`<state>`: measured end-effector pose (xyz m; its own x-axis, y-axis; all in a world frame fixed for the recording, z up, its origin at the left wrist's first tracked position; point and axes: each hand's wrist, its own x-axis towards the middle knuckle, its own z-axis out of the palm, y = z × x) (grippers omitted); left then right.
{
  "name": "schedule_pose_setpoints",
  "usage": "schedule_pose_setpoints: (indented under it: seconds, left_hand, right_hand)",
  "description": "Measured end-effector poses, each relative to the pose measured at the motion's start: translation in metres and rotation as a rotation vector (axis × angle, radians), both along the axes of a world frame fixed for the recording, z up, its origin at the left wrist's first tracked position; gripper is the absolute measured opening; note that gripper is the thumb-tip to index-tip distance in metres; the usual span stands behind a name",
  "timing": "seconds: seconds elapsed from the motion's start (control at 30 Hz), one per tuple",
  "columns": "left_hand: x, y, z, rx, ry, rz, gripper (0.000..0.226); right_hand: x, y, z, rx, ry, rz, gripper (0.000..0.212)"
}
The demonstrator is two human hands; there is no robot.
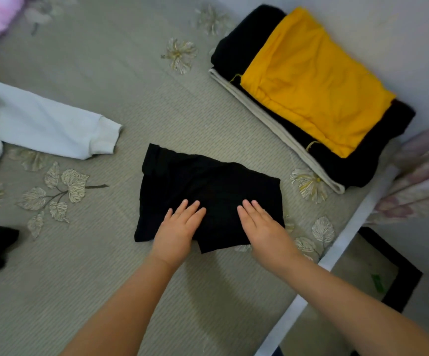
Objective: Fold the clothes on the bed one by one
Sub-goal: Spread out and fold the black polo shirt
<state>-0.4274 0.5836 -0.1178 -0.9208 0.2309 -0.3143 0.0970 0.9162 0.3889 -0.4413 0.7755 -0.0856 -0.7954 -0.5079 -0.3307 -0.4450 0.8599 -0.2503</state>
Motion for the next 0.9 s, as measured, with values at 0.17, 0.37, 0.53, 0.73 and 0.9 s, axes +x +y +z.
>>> schedule_pose_setpoints:
  seconds: [0.17, 0.37, 0.53, 0.73, 0.9]
  left_hand:
    - [-0.044, 0.024, 0.082, 0.066, 0.144, -0.059, 0.056]
    - [-0.136, 0.068, 0.158, -0.118, 0.262, -0.215, 0.053]
    - [-0.234, 0.132, 0.209, -0.156, 0.424, -0.256, 0.048]
    - [-0.341, 0.185, 0.233, -0.230, 0.879, -0.480, 0.038]
    - [-0.369, 0.196, 0.137, -0.376, 0.609, -0.541, 0.055]
  right_hand:
    - [-0.027, 0.030, 0.070, -0.011, 0.050, -0.076, 0.068]
    - [-0.098, 0.074, 0.145, -0.084, 0.205, -0.151, 0.065]
    - [-0.181, 0.121, 0.186, -0.095, 0.439, -0.335, 0.067]
    - [-0.258, 0.162, 0.185, -0.167, 0.808, -0.475, 0.044]
    - [-0.268, 0.165, 0.094, -0.025, 0.521, -0.506, 0.058]
